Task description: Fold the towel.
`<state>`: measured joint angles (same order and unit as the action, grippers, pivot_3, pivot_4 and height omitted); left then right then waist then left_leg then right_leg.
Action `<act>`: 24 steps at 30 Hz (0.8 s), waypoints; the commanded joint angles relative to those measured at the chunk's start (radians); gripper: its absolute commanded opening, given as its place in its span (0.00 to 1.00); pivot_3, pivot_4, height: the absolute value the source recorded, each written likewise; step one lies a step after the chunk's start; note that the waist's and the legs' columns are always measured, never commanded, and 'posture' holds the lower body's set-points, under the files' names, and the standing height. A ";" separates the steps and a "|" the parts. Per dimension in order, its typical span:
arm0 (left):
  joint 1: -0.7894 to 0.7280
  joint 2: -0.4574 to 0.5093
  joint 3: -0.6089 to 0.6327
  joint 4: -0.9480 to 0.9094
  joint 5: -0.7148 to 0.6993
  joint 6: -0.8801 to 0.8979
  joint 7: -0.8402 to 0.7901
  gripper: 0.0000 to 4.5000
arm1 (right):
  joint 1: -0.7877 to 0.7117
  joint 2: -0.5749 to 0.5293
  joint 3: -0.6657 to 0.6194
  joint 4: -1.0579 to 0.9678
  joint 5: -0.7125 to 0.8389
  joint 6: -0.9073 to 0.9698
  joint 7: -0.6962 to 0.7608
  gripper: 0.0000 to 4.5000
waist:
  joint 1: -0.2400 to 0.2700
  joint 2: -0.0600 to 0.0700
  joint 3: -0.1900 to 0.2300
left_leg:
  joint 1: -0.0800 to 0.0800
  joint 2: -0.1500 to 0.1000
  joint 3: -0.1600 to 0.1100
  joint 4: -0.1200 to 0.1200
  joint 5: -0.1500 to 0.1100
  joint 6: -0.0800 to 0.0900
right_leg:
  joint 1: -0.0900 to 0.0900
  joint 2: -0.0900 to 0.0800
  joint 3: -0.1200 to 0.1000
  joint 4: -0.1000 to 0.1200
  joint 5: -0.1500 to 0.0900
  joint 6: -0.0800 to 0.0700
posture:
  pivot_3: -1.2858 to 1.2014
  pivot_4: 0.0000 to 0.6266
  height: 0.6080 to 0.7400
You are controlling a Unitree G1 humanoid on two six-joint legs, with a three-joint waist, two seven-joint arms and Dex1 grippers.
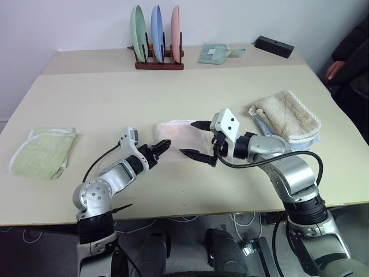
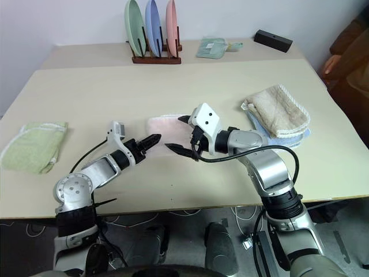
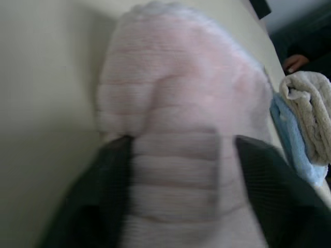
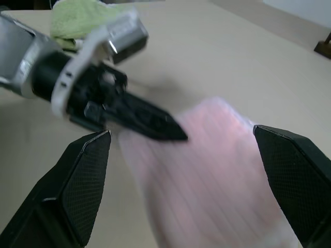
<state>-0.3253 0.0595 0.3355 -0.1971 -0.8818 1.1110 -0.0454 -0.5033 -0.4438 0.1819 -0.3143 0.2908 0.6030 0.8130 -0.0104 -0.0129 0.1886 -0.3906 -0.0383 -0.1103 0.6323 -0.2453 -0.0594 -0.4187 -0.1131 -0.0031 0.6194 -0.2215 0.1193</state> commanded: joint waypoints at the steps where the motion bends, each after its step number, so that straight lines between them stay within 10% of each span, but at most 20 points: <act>1: -0.002 -0.008 -0.019 -0.015 -0.016 0.001 0.004 0.26 | -0.001 -0.007 -0.004 -0.047 0.012 -0.014 -0.003 1.00 | -0.001 0.000 0.000 | 0.000 0.000 0.000 0.000 0.000 0.000 | 0.000 0.000 0.000 0.000 0.000 0.000 | 0.52 0.24 1.00; 4: 0.005 -0.015 -0.019 -0.023 -0.023 -0.001 0.010 0.01 | 0.000 -0.005 -0.001 -0.047 0.011 -0.016 -0.006 1.00 | -0.002 0.000 0.000 | 0.000 0.000 0.000 0.000 0.000 0.000 | 0.000 0.000 0.000 0.000 0.000 0.000 | 0.52 0.24 1.00; 16: -0.048 0.008 0.081 -0.119 -0.052 -0.201 0.004 0.01 | -0.015 0.006 0.008 -0.020 -0.001 -0.046 -0.023 1.00 | -0.001 0.000 0.000 | 0.000 0.000 0.000 0.000 0.000 0.000 | 0.000 0.000 0.000 -0.001 0.000 0.000 | 0.52 0.24 1.00; 24: -0.197 0.261 0.424 -0.002 -0.018 -0.505 0.127 0.01 | -0.020 -0.002 -0.001 -0.023 0.003 -0.055 -0.025 1.00 | -0.011 -0.002 0.001 | 0.000 0.001 0.001 -0.002 0.000 0.000 | -0.002 0.001 0.000 -0.001 0.000 0.000 | 0.52 0.24 1.00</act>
<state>-0.5257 0.2942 0.6719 -0.2065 -0.8963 0.6681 0.0543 -0.5042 -0.4435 0.1921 -0.3115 0.2878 0.5682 0.7883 -0.0213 -0.0145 0.1896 -0.3905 -0.0374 -0.1095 0.6301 -0.2453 -0.0595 -0.4212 -0.1123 -0.0025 0.6188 -0.2215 0.1190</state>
